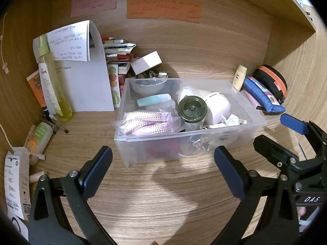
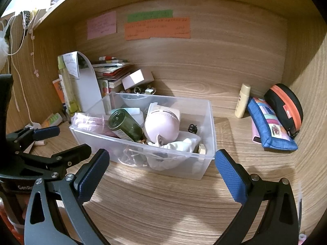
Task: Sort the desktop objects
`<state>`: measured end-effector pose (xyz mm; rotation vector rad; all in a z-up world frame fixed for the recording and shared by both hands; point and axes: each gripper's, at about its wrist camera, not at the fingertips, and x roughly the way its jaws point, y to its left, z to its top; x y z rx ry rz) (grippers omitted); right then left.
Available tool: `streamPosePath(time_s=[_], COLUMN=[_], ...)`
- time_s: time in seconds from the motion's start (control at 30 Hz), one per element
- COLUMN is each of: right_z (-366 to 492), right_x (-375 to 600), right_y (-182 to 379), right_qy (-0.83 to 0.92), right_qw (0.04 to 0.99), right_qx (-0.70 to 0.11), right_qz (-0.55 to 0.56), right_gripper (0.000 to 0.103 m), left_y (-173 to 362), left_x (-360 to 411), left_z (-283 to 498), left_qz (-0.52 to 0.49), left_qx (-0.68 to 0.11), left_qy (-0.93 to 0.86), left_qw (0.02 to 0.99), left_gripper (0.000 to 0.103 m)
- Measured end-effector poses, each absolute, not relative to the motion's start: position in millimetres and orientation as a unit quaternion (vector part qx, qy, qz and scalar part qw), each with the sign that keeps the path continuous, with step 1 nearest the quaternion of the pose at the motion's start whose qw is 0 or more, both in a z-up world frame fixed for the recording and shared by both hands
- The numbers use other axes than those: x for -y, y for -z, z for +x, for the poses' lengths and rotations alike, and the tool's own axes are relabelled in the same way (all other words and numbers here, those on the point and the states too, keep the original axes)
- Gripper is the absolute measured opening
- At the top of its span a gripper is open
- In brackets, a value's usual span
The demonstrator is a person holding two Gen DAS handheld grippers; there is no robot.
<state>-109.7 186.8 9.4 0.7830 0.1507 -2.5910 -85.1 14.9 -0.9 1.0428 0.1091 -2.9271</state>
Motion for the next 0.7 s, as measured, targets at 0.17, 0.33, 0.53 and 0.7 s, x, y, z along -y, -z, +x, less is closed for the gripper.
streamPosePath(time_s=[0.17, 0.33, 0.53, 0.7], right_z=[-109.6, -109.5, -109.2, -109.1], right_x=[-188.7, -188.5, -188.4, -188.1], right_y=[-10.4, -10.4, -9.8, -9.5], right_qy=[0.934, 0.934, 0.933, 0.933], right_qw=[0.213, 0.213, 0.214, 0.213], right_qx=[-0.052, -0.052, -0.053, -0.054], right_qz=[0.281, 0.281, 0.284, 0.285], right_gripper=[0.103, 0.103, 0.103, 0.103], left_y=[1.2, 0.3, -1.2, -3.2], left_x=[-15.1, -14.4, -15.2, -15.2], left_z=[-84.8, -84.0, -81.8, -79.1], left_qz=[0.336, 0.332, 0.325, 0.316], left_qx=[-0.038, -0.040, -0.037, -0.034], left_qy=[0.941, 0.942, 0.945, 0.948], left_qw=[0.011, 0.015, 0.021, 0.026], left_gripper=[0.101, 0.101, 0.101, 0.101])
